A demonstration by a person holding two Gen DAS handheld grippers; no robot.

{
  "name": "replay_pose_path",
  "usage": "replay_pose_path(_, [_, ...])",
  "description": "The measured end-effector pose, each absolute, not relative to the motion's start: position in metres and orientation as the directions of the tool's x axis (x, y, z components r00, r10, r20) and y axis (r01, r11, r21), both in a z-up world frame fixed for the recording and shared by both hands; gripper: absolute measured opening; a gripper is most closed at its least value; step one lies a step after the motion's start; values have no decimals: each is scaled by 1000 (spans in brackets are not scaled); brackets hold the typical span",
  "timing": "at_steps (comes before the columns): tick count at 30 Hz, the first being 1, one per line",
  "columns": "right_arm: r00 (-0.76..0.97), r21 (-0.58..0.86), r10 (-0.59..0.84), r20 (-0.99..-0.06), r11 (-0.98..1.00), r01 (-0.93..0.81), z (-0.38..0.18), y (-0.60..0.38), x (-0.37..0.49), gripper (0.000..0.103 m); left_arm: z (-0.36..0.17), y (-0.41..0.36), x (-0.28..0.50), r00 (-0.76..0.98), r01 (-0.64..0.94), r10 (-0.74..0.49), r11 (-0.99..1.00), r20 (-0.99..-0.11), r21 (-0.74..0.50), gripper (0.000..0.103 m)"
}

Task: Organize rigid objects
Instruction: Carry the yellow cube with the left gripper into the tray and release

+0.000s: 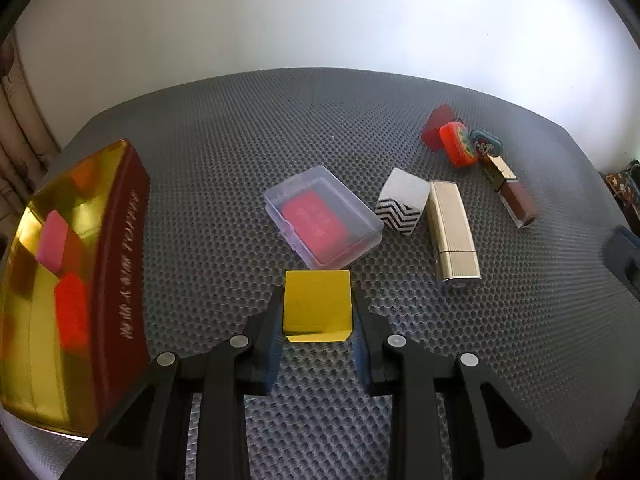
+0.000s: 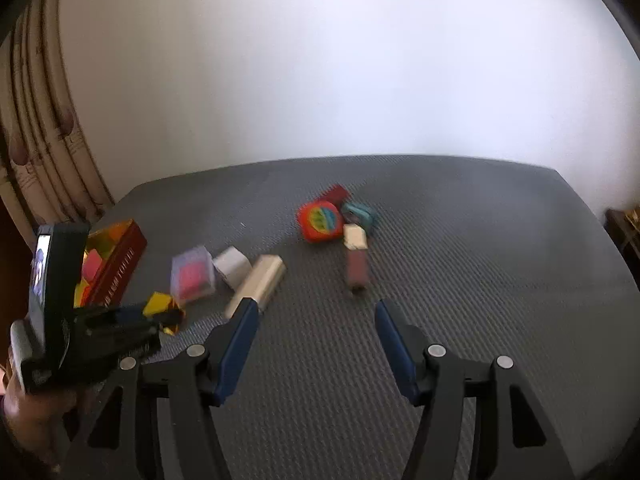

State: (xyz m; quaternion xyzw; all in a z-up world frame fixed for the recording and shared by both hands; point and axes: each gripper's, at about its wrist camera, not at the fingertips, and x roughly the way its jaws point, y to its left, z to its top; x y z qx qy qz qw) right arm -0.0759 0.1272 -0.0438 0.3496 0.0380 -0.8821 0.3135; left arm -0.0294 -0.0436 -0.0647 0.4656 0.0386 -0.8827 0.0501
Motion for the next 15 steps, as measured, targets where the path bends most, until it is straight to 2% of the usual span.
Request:
replay_pose_path(5, [-551,160,-537,-639,-793,587,-39,106,-84,62,-14,-64,-11,-631,161,-62,-985,-774,-53,27])
replay_pose_path(10, [-547,156,-529,-649,-797,584,-42,93,-88,62,39,-105,9,-686,236,-133,-971,-715,-46,27])
replay_pose_path(15, [-540,143,-527,-656,-790,596,-42,88,-86,62,57,-147,2,-676,318,-229,-948,-700,3,27])
